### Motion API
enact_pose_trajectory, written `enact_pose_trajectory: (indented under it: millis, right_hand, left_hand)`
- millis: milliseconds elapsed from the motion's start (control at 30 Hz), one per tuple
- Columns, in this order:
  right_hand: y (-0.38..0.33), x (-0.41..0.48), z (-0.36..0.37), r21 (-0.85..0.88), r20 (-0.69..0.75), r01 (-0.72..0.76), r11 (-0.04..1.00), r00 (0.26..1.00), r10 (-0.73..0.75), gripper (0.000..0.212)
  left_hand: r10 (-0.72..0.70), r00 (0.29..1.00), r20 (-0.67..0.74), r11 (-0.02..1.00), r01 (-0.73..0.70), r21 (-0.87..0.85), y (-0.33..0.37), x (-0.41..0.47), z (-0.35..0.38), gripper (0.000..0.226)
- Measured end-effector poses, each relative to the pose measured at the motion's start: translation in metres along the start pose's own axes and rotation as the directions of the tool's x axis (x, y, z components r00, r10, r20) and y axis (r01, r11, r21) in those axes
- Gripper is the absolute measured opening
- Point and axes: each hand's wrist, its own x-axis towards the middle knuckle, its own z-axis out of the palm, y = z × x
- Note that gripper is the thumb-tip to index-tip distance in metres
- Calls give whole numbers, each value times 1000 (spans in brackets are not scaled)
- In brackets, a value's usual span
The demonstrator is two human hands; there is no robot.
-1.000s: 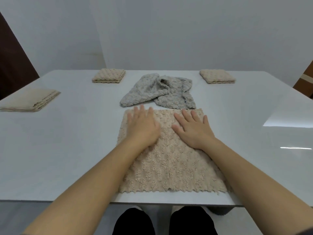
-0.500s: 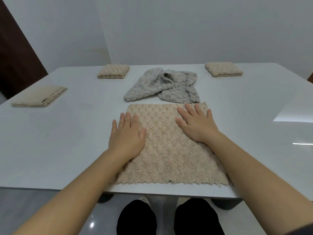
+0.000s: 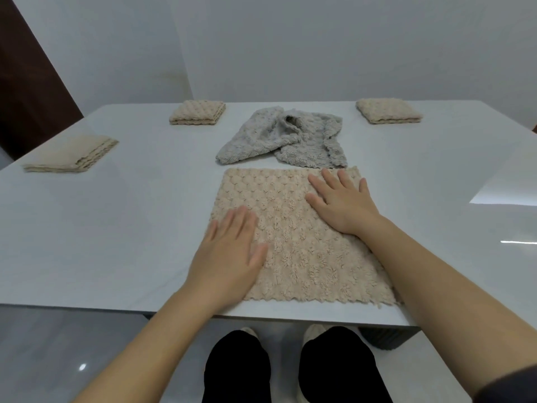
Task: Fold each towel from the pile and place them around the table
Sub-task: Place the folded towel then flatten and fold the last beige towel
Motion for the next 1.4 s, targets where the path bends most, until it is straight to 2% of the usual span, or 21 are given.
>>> enact_pose_trajectory:
  millis: [133,267,367,433,500,633,967,1167,1233,1300,1400]
  right_hand:
    - [-1,0,-2,2,25,-6,1000,1000,6,62]
    - [-25,-23,-19,77,-48,-29,997,998,33,60]
    - [-73,-62,-25,54,-92,83,995,993,-78,60]
    - [-102,-82,-14,52,-48,144,988,989,-142,61]
    - [-114,-91,4,67,-3,142,988,990,-142,60]
    - [-100,-99,22,52,2,76,996,997,-77,57]
    - [-44,-113,12,12,13,-38,999,999,38,59]
    - [-16,-126,4,4,34,-90,996,995,89,59]
    - [-8,-130,-2,-12,75,-111,994,991,111,60]
    - [-1,-128,-14,-32,111,-140,990,983,143,60]
    - [-3,-105,-31,-15,52,-102,995,993,103,60]
  left_hand:
    - [3,1000,-26,1000,-3,-15,-8,-4,1,86]
    - [1,999,-48,1000,-3,-29,-6,-5,1,74]
    - [5,999,-42,999,-6,-34,-6,-5,2,67]
    - [9,999,-53,999,-11,-35,-8,-4,3,75]
    - [11,999,-52,1000,-13,-27,-8,-4,2,78]
    - [0,999,-35,999,-1,-33,-7,-5,-1,59]
    - [-4,1000,-18,999,3,-42,-9,-7,-2,60]
    - [-74,997,20,997,74,-23,-19,-22,-5,61]
    - [-87,996,28,996,86,32,-22,-27,-10,61]
    - [-100,995,16,992,98,77,-24,-27,-20,61]
    - [-63,997,-46,997,65,41,-18,-2,-37,59]
